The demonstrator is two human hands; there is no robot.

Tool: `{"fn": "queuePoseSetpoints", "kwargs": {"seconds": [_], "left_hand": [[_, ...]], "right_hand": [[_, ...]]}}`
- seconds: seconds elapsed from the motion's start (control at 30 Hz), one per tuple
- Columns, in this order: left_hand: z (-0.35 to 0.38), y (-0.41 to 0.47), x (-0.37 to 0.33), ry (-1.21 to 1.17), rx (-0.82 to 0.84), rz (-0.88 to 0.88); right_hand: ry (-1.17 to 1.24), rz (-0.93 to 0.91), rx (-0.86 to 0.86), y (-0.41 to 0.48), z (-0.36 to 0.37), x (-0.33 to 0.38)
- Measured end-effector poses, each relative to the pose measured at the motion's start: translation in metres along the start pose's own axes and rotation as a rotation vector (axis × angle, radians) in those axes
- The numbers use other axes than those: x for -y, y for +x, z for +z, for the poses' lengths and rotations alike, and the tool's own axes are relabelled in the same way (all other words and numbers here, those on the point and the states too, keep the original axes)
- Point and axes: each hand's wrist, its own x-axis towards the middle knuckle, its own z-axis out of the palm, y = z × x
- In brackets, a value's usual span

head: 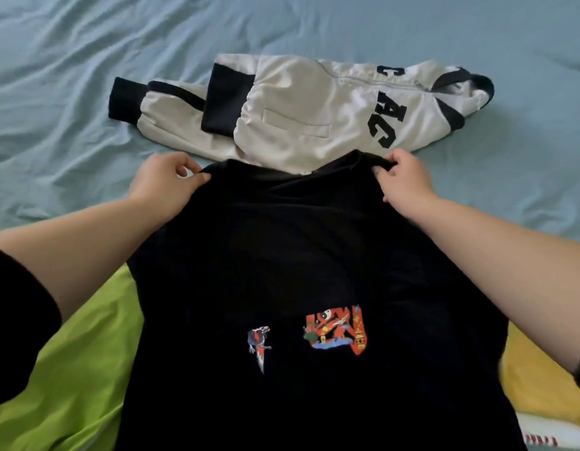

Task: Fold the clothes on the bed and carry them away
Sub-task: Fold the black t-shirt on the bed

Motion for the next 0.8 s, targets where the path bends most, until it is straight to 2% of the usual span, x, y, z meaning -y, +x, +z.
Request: {"fn": "queuePoseSetpoints", "kwargs": {"seconds": [0.07,0.13,0.2,0.23,0.27,0.3,0.37,0.43,0.47,0.53,0.63,0.73,0.8], "left_hand": [[0.0,0.014,-0.014,0.005,-0.021,0.016],[0.013,0.022,-0.025,-0.016,-0.042,-0.039],[0.032,0.023,-0.029,-0.128,-0.005,-0.146],[0.041,0.02,-0.03,-0.193,0.034,-0.21],[0.048,0.014,-0.03,-0.201,0.055,-0.242],[0.054,0.005,-0.029,-0.103,0.062,-0.211],[0.068,-0.028,-0.026,0.203,0.05,0.001],[0.083,-0.076,-0.023,0.361,0.056,0.272],[0.09,-0.098,-0.017,0.425,0.083,0.367],[0.099,-0.119,0.006,0.54,0.242,0.356],[0.105,-0.11,0.031,0.614,0.475,0.184],[0.104,-0.102,0.024,0.691,0.568,0.138],[0.102,-0.107,0.014,0.709,0.565,0.116]], "right_hand": [[0.162,0.119,-0.065,0.011,-0.001,0.006],[0.307,0.276,-0.081,0.022,0.006,0.011],[0.293,0.376,0.01,0.024,0.018,0.01],[0.25,0.366,0.055,0.02,0.022,0.008],[0.2,0.319,0.105,0.011,0.024,0.006],[0.138,0.227,0.161,-0.003,0.025,0.004],[-0.065,-0.063,0.203,-0.042,0.026,-0.008],[-0.31,-0.329,0.144,-0.089,0.031,-0.027],[-0.424,-0.395,0.156,-0.109,0.034,-0.036],[-0.595,-0.364,0.29,-0.133,0.046,-0.057],[-0.734,-0.224,0.491,-0.129,0.063,-0.079],[-0.739,-0.235,0.503,-0.123,0.066,-0.079],[-0.695,-0.261,0.464,-0.131,0.057,-0.076]]}}
